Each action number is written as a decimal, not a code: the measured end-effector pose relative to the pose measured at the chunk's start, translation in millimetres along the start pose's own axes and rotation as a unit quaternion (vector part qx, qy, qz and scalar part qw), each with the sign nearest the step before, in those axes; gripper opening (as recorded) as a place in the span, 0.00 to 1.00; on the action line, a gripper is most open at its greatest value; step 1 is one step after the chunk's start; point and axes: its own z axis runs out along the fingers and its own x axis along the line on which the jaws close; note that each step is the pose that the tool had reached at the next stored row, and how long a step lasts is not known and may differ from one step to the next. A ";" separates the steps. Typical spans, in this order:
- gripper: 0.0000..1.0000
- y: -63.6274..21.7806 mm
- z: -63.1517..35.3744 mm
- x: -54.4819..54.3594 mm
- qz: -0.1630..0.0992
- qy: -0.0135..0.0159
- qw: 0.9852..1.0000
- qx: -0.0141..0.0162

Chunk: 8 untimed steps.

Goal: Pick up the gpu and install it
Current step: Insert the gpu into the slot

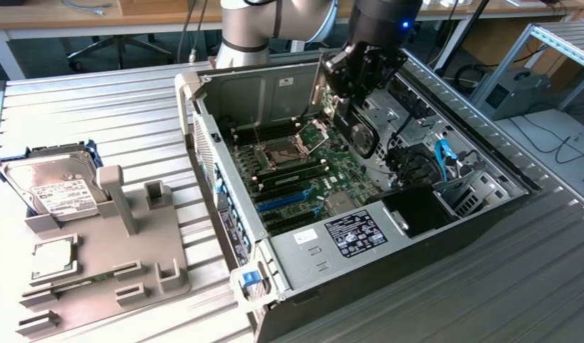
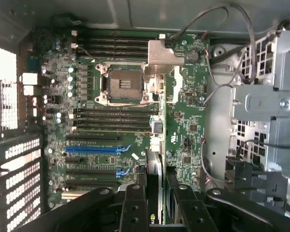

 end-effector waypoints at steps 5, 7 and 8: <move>0.26 0.0 0.5 0.0 -0.114 0.000 0.993 -0.003; 0.26 0.0 0.9 0.0 -0.166 0.000 0.986 -0.004; 0.26 0.0 0.9 0.0 -0.172 0.000 0.985 -0.004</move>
